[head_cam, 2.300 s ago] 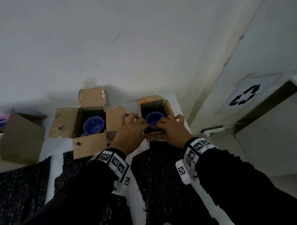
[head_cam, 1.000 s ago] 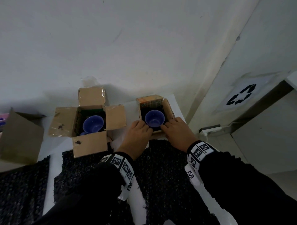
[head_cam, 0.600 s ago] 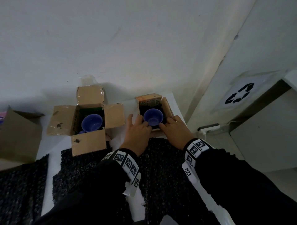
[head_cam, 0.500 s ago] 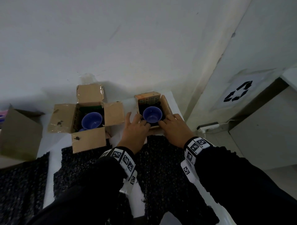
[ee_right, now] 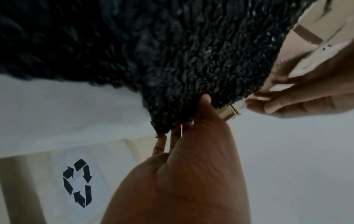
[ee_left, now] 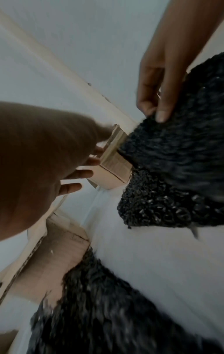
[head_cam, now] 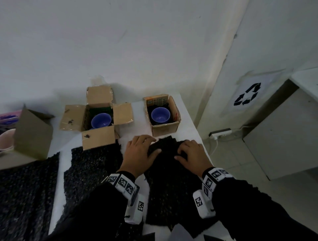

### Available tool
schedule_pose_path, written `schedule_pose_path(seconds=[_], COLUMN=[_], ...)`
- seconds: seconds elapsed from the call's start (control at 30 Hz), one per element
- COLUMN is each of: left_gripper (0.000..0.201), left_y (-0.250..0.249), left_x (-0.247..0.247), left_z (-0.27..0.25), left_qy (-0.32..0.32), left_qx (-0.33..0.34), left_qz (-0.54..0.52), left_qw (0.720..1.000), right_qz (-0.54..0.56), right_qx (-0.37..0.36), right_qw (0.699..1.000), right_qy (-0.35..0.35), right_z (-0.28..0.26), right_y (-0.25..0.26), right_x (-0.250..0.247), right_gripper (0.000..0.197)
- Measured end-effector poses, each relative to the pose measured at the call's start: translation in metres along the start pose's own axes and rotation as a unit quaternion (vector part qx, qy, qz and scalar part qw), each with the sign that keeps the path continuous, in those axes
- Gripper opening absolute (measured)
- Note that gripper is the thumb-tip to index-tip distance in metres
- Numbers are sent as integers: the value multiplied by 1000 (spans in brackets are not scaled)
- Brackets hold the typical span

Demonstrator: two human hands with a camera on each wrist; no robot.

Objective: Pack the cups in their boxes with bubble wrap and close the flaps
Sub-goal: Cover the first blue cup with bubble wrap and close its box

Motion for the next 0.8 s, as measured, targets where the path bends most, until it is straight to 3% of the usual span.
schedule_pose_path(seconds=[0.03, 0.1, 0.17, 0.27, 0.4, 0.47, 0.57, 0.67, 0.73, 0.8], left_gripper=[57, 80, 91, 55, 22, 13, 20, 63, 49, 29], left_y=[0, 0, 0, -3, -7, -13, -31, -42, -41, -35], left_x=[5, 18, 30, 37, 33, 25, 6, -7, -10, -15], left_z=[-6, -17, -23, -22, -12, -5, 4, 9, 14, 21], left_qy=[32, 111, 148, 150, 181, 188, 194, 246, 265, 272], left_qx=[-29, -124, -167, -157, -160, -130, -69, 22, 74, 92], left_qz=[-58, -217, -260, -264, -289, -262, -234, -84, 15, 41], left_qw=[997, 962, 939, 940, 926, 938, 950, 965, 961, 957], right_qz=[36, 122, 197, 262, 243, 182, 116, 113, 132, 145], right_qx=[6, 19, 41, 56, 18, -16, -11, 32, 31, 21], right_qw=[999, 987, 967, 943, 963, 981, 992, 993, 990, 987], right_qy=[-34, -99, -154, -199, -118, -70, -41, -9, 33, 70], right_z=[2, 4, 6, 9, 11, 10, 8, 8, 9, 12], right_y=[2, 9, 18, 24, 30, 37, 36, 32, 35, 38], right_x=[-8, -26, -43, -59, -65, -65, -60, -59, -59, -59], right_gripper=[20, 22, 23, 19, 49, 48, 38, 41, 44, 41])
Point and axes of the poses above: each hand's wrist, its own z-axis towards the middle knuckle, its own x-axis out of the palm, y = z × x, the point moved 6 cm from there along z, towards the middle knuckle, and after that the axes turned 7 degrees about -y, right-handed, at the moved point
